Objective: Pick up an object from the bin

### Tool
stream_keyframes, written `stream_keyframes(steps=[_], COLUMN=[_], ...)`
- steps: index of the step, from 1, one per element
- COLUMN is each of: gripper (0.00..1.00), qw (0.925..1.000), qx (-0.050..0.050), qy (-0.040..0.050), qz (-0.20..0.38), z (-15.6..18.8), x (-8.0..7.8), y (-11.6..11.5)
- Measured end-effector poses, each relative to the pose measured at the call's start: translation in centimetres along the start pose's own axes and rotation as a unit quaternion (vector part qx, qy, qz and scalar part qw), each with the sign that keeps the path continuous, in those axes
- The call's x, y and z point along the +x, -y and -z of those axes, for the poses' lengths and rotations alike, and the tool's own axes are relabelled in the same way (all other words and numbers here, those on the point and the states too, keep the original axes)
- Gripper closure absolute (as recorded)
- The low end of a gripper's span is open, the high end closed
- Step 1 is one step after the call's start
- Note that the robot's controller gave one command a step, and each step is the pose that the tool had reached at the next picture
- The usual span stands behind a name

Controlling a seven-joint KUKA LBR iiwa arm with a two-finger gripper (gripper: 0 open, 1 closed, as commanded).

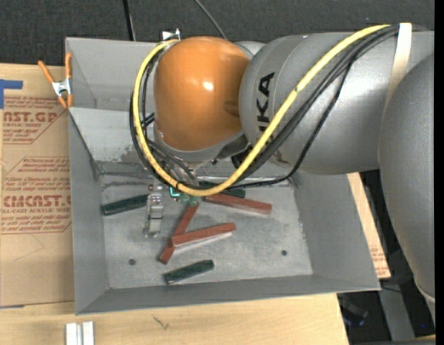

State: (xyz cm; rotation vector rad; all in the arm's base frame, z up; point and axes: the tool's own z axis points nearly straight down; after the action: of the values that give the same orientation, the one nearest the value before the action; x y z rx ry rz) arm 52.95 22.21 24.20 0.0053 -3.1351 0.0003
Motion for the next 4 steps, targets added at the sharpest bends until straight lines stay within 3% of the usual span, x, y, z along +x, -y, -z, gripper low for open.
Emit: stream_keyframes(steps=[1,2,3,4], gripper=[0.00,0.00,0.00,0.00], qw=[1.0000,0.9991,0.9998,0.9951], qx=[-0.001,-0.001,-0.001,-0.001], qy=[0.0038,0.0068,0.0061,0.0029], qz=[-0.001,0.043,0.020,-0.099], z=[0.5,-2.8,-8.2,-11.8], x=[-0.2,-1.4,-3.2,-3.4], y=[0.1,0.2,0.6,1.0])
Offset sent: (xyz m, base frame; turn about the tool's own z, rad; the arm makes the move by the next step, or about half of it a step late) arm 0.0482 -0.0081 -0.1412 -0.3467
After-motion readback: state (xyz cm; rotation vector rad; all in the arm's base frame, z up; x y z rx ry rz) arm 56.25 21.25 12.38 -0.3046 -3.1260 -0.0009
